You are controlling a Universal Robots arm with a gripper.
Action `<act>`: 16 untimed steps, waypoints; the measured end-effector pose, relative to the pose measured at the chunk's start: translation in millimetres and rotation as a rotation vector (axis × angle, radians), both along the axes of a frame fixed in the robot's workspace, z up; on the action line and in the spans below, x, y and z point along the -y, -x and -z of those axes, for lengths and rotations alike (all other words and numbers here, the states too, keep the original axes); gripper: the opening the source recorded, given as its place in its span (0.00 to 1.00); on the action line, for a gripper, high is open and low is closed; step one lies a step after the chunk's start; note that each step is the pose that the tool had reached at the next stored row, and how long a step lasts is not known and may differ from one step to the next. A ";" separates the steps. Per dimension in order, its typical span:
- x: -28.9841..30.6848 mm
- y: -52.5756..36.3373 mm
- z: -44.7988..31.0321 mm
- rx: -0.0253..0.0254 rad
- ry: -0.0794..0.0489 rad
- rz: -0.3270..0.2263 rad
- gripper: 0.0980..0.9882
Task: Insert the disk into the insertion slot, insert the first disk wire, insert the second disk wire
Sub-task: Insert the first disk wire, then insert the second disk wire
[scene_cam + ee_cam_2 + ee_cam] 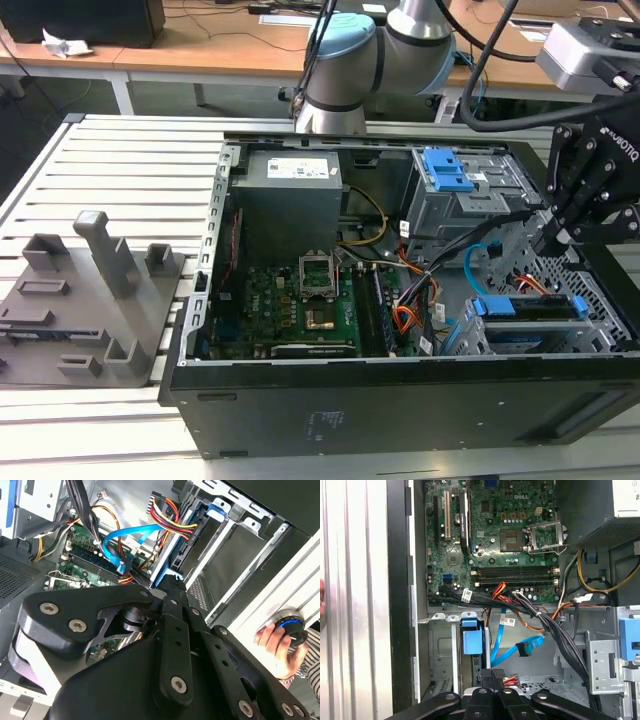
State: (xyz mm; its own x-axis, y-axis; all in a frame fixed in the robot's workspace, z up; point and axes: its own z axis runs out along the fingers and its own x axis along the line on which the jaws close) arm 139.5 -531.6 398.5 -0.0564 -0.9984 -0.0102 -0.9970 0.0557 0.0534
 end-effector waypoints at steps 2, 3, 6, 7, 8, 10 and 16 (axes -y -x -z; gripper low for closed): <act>0.0 0.1 0.0 0.0000 0.000 0.000 0.01; 0.0 0.1 0.0 0.0000 0.000 0.000 0.01; 0.0 0.2 0.0 0.0000 0.000 0.000 0.01; 0.0 0.2 0.0 0.0000 0.000 0.000 0.01; 0.0 0.2 0.0 0.0000 0.000 0.000 0.01; 0.0 0.2 0.0 0.0000 0.000 0.000 0.01; 0.0 0.4 0.0 0.0000 0.000 0.000 0.08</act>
State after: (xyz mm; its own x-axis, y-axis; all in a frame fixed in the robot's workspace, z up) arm 139.1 -531.6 398.5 -0.0564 -0.9984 -0.0101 -0.9970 0.0558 0.0534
